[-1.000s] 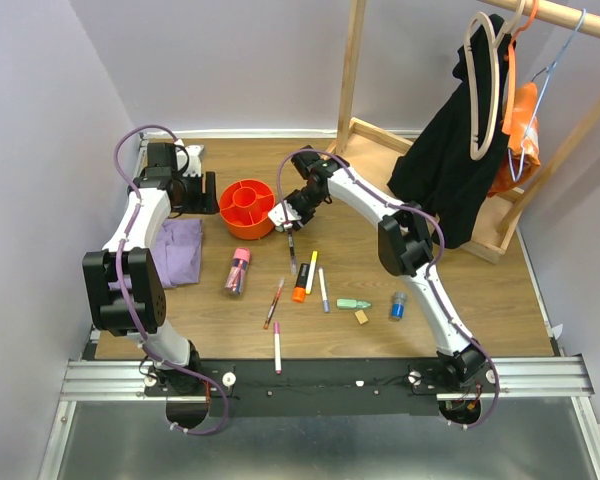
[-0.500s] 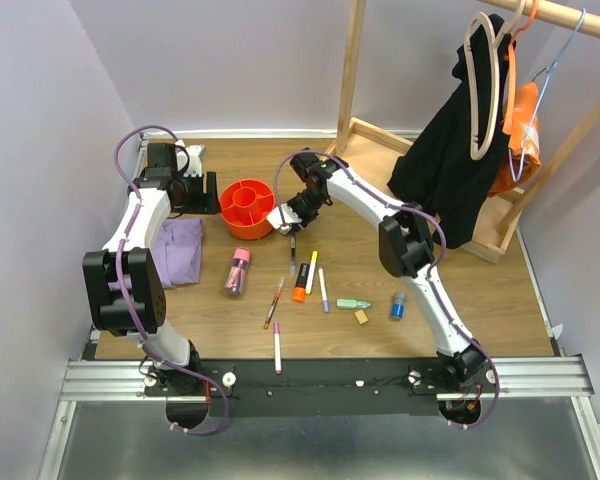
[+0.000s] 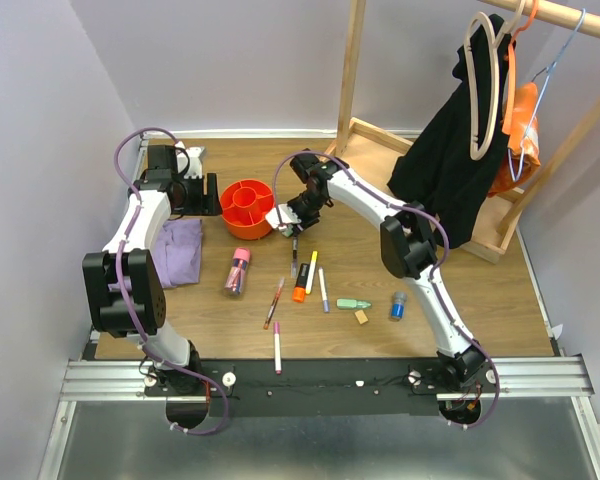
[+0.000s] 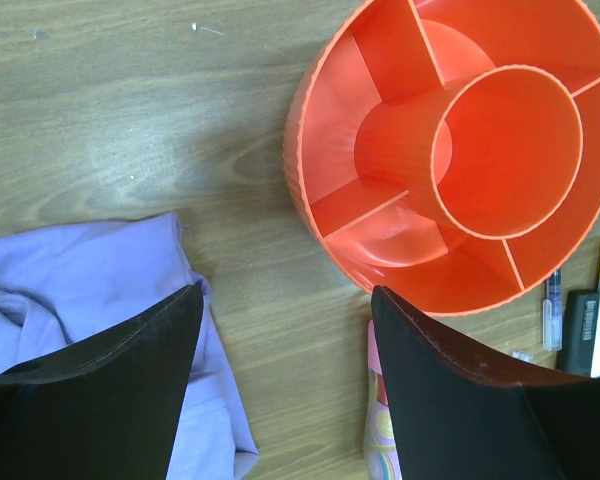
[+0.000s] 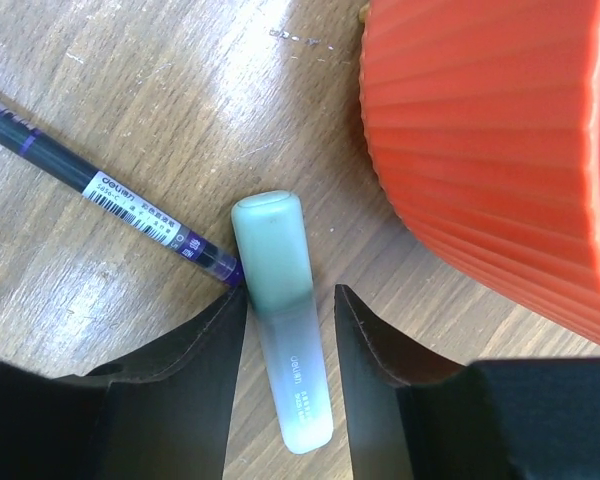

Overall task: Sort the stationery into containers
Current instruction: Pick up the stationery from the center of the board.

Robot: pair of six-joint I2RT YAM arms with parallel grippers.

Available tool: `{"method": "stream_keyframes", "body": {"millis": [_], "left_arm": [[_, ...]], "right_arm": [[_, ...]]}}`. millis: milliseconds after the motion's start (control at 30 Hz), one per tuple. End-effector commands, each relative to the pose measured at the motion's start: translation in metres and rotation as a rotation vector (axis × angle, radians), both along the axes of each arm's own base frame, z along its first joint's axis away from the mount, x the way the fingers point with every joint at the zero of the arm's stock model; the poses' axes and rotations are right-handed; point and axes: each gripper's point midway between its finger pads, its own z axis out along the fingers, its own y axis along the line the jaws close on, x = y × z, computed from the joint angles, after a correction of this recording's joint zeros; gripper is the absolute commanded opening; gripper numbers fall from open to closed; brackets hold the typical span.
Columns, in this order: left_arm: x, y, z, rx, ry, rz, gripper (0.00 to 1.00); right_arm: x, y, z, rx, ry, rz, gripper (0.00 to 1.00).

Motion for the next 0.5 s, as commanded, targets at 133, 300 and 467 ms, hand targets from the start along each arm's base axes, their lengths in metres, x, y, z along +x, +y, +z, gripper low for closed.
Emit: {"method": "stream_keyframes", "body": {"millis": [133,300,467], "left_arm": [[-0.009,-0.007,0.016,-0.016,-0.036,-0.026,0.77],[-0.012,-0.006,0.017,-0.011,-0.039,-0.021,0.78],[-0.018,-0.007,0.017,-0.015,-0.039,-0.02,0.77]], "right_arm": [[-0.083,-0.073,-0.11,-0.415,0.333,0.038,0.42],[-0.096,-0.079,-0.109,-0.428,0.354,0.116,0.43],[-0.102,-0.077,-0.108,-0.446,0.351,0.135,0.31]]}}
